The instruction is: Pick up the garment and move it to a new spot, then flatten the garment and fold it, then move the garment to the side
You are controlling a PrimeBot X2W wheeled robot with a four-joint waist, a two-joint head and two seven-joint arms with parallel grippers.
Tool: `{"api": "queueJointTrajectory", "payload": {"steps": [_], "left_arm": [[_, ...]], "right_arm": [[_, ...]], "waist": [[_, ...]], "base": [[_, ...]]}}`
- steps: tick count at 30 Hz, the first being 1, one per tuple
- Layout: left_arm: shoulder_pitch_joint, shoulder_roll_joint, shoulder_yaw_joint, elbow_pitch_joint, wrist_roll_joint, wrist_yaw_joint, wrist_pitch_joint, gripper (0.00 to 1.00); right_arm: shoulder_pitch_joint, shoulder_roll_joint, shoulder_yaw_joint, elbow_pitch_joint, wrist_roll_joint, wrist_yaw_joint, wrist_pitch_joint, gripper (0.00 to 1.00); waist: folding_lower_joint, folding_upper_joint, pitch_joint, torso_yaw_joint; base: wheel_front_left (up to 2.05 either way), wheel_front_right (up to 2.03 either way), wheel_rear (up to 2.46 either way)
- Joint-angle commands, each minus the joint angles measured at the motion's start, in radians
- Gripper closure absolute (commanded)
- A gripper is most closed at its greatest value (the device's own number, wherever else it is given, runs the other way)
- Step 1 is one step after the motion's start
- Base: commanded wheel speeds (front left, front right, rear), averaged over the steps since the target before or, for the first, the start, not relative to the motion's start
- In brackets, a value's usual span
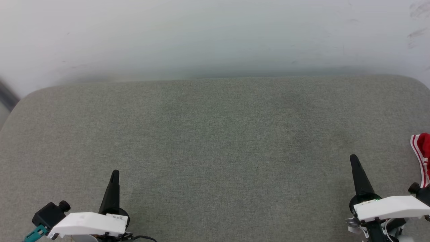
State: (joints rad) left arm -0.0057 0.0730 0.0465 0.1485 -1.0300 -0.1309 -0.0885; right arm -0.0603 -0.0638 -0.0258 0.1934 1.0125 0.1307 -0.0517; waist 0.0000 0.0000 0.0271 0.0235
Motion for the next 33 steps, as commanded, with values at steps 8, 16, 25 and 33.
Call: {"api": "queueJointTrajectory", "payload": {"steps": [8, 16, 25, 33], "left_arm": [[-0.035, 0.006, 0.009, 0.009, -0.106, 0.0, 0.03, 1.0], [-0.046, 0.006, 0.012, 0.022, -0.184, 0.0, 0.052, 1.0], [-0.056, 0.005, 0.016, 0.036, -0.265, 0.0, 0.077, 1.0], [-0.068, 0.004, 0.019, 0.048, -0.331, 0.0, 0.096, 1.0]], "right_arm": [[-0.03, -0.009, -0.013, 0.001, 0.108, 0.0, 0.025, 1.0], [-0.034, -0.009, -0.02, 0.008, 0.187, 0.0, 0.043, 1.0], [-0.036, -0.008, -0.029, 0.016, 0.269, 0.0, 0.063, 1.0], [-0.039, -0.007, -0.037, 0.023, 0.336, 0.0, 0.08, 1.0]], "waist": [[0.0, 0.0, -0.003, -0.003], [0.0, 0.0, -0.005, -0.005], [0.0, 0.0, -0.008, -0.008], [0.0, 0.0, -0.011, -0.011]], "base": [[0.0, 0.0, 0.0], [0.0, 0.0, 0.0], [0.0, 0.0, 0.0], [0.0, 0.0, 0.0]]}}
